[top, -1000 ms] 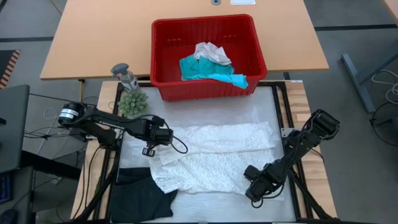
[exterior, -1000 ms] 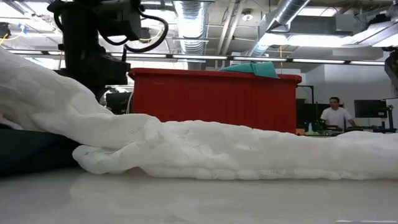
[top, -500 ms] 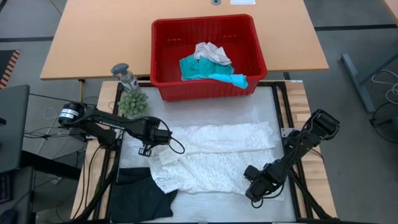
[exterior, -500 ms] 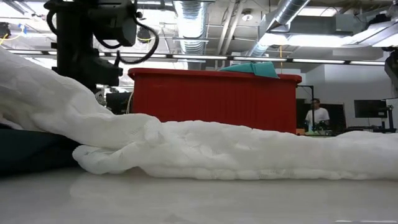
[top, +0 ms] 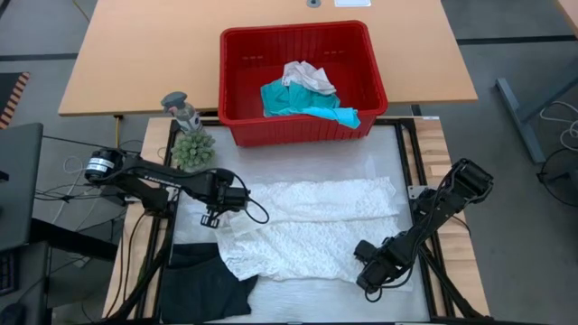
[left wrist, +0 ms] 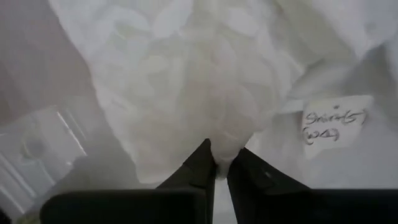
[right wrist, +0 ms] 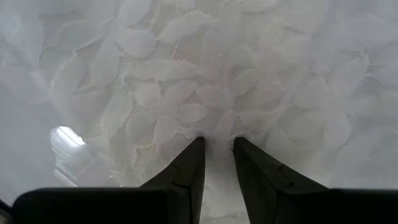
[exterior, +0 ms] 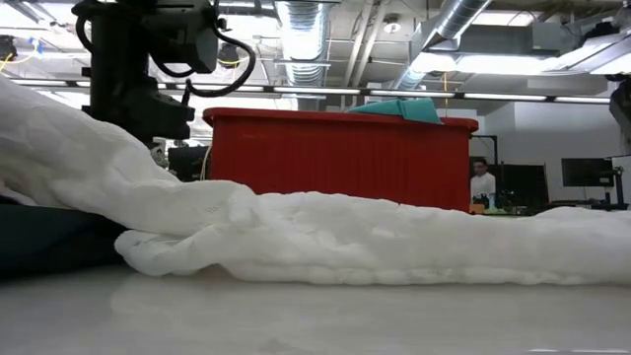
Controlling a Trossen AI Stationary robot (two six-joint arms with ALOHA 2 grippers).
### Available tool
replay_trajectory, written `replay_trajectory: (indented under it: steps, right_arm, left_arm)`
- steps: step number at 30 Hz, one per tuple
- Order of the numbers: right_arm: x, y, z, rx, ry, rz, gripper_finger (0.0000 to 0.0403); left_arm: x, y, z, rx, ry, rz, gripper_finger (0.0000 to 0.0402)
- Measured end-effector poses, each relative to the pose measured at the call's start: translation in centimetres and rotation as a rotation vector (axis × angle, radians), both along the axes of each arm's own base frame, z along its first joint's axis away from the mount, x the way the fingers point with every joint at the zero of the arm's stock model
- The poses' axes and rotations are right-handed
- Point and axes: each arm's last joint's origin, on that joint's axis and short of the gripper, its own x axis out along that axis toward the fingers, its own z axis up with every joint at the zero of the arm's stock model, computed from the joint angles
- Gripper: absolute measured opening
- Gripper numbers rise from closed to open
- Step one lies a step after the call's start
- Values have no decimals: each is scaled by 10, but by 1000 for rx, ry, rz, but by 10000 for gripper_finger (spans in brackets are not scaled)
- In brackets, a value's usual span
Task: Fold Laundry from Bin
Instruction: Fold the white dress
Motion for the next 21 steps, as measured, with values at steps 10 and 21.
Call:
replay_trajectory:
  steps: [10, 21]
  right_arm:
    - [1, 1, 0, 14, -18, 17, 150]
    - [2, 2, 1, 13, -20, 29, 175]
  left_arm:
    - [-3, -2, -1, -179, 38, -33, 127]
    - [-3, 13, 33, 109, -115, 250, 197]
